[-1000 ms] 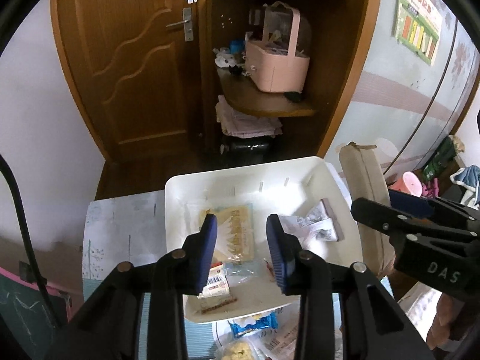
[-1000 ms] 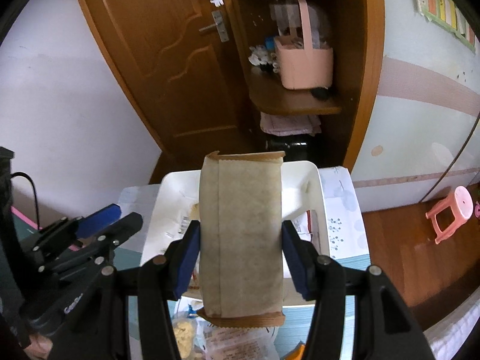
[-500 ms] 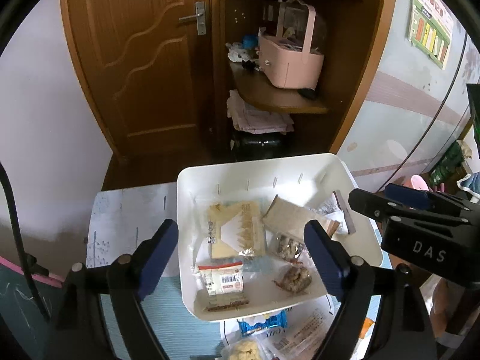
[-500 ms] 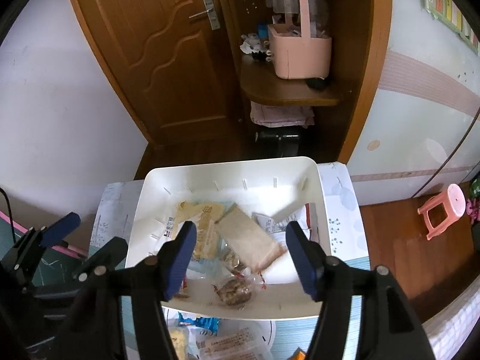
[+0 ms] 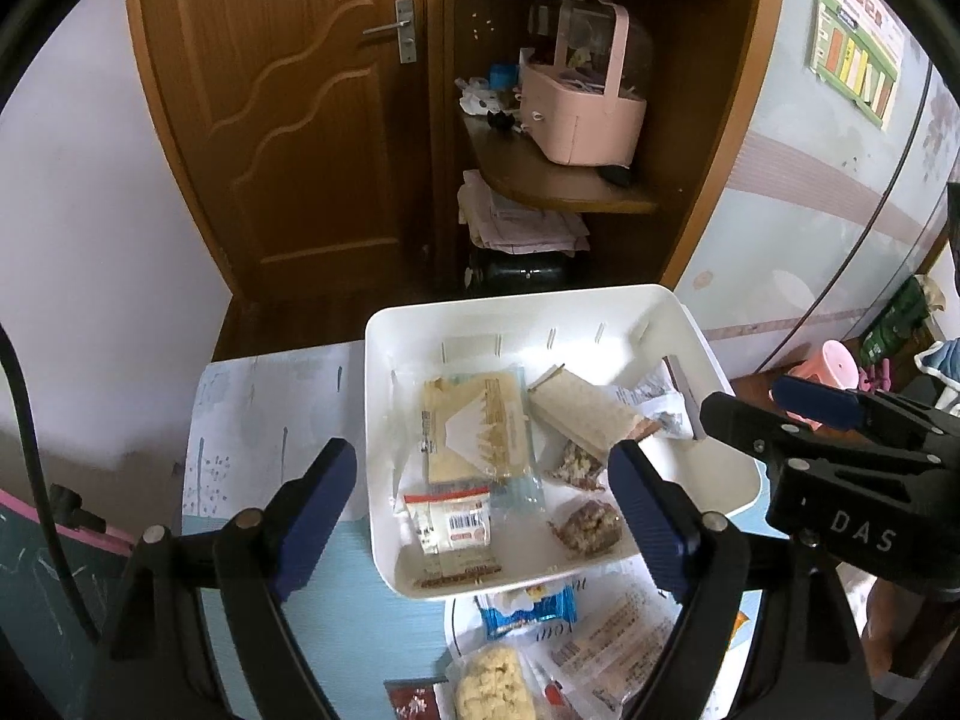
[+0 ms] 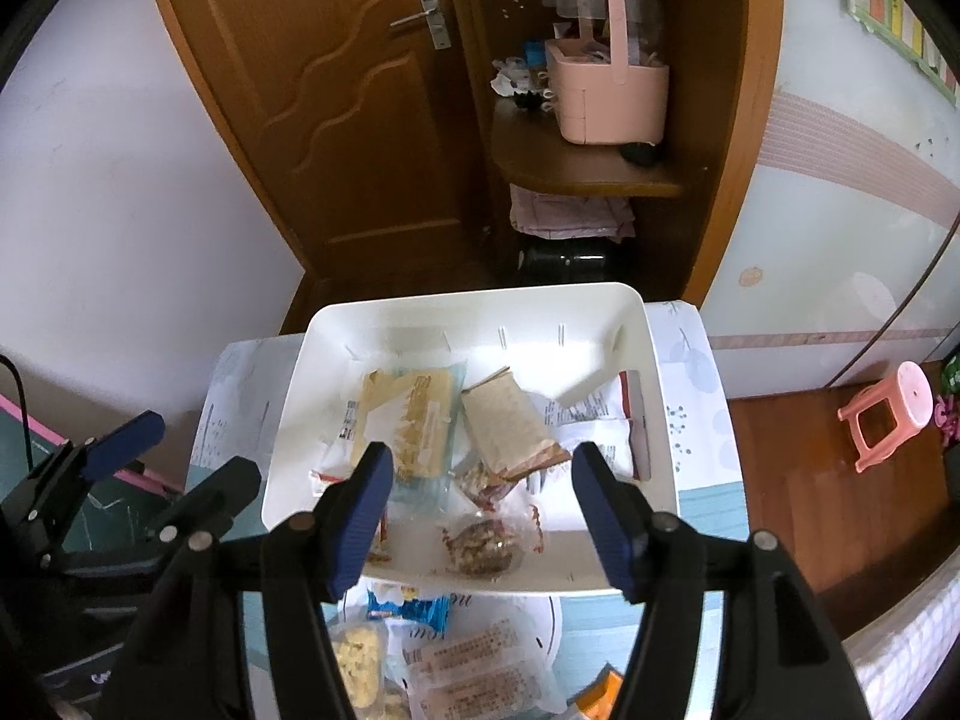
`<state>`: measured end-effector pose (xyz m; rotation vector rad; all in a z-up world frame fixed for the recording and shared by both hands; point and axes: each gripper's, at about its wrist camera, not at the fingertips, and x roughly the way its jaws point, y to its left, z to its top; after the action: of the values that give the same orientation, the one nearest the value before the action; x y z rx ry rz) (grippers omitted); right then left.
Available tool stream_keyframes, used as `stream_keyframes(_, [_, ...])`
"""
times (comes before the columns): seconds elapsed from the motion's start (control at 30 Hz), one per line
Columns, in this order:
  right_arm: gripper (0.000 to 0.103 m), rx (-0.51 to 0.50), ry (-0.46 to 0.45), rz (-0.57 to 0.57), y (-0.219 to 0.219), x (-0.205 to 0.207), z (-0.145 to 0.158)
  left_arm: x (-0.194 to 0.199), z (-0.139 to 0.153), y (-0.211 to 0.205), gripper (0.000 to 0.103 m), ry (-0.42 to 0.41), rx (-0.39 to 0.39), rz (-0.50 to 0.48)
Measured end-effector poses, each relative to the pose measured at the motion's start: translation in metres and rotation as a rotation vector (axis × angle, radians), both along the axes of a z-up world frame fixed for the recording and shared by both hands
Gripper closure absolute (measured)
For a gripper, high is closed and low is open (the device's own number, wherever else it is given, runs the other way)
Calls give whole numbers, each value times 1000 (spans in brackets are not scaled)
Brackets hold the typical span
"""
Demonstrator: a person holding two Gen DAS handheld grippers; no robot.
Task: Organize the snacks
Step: 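Lower both held snacks into the white tray and open both grippers, then move both grippers back over the snack pile on the table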
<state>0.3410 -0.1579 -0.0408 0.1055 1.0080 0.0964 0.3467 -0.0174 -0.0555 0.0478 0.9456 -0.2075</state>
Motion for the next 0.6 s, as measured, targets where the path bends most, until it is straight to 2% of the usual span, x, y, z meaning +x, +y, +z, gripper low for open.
stream_keyframes(0.6, [41, 15, -34, 70, -8, -74, 27, -86, 32, -9, 18, -47, 34, 4])
